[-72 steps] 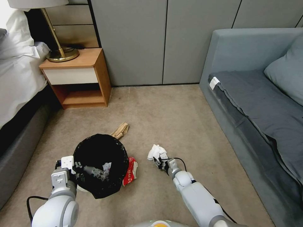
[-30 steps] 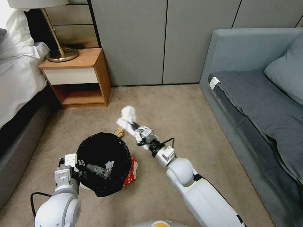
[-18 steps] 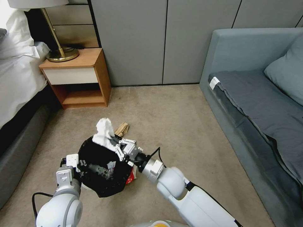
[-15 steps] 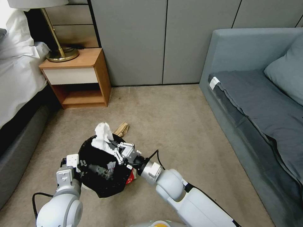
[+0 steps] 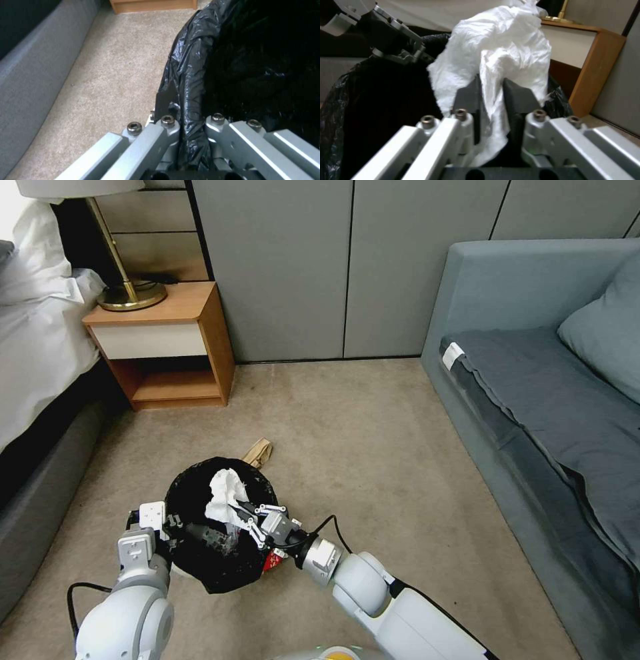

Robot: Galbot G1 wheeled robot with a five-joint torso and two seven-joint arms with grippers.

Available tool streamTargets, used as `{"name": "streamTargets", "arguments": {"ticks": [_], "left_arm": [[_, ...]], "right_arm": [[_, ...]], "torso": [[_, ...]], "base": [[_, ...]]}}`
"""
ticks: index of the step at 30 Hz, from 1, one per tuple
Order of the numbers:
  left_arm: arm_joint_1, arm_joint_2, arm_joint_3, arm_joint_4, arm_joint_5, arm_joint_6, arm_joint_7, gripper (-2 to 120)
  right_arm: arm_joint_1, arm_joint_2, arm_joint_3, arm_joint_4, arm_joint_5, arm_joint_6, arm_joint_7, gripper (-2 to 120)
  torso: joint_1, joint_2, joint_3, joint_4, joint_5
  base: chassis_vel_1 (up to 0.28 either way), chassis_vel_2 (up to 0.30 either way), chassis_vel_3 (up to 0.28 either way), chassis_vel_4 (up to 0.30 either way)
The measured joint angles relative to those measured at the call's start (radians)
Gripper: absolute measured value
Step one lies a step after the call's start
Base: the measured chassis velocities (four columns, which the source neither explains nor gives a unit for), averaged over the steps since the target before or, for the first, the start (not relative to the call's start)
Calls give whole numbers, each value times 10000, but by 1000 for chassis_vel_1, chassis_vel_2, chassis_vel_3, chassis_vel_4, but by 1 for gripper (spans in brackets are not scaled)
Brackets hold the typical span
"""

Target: Pick up the trash bin, then pick up the garbage from the floor and place it into the trash bin.

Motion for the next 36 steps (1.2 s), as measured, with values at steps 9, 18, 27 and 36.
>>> {"name": "streamTargets", "arguments": {"ticks": [9,18,27,36], "left_arm": [[-47,-43,49,-1,1,40,-8,1],[-36,-81,33,-69,7,45,-12,1],[-36,-94,109,-76,41,49,-12,1],[-31,-20,19,10,44,47,-8,1]], "right_arm": [[-44,41,-5,-47,-32,-47,1,54],[-50,90,-79,-73,-67,-53,9,86],[-112,44,-48,137,-94,-89,17,100],[-102,122,727,2023,19,-412,543,100]], "torso": [[0,0,0,0,1],[0,0,0,0,0],[0,0,0,0,0],[0,0,0,0,0]], "base": [[0,0,0,0],[0,0,0,0],[0,0,0,0],[0,0,0,0]]}}
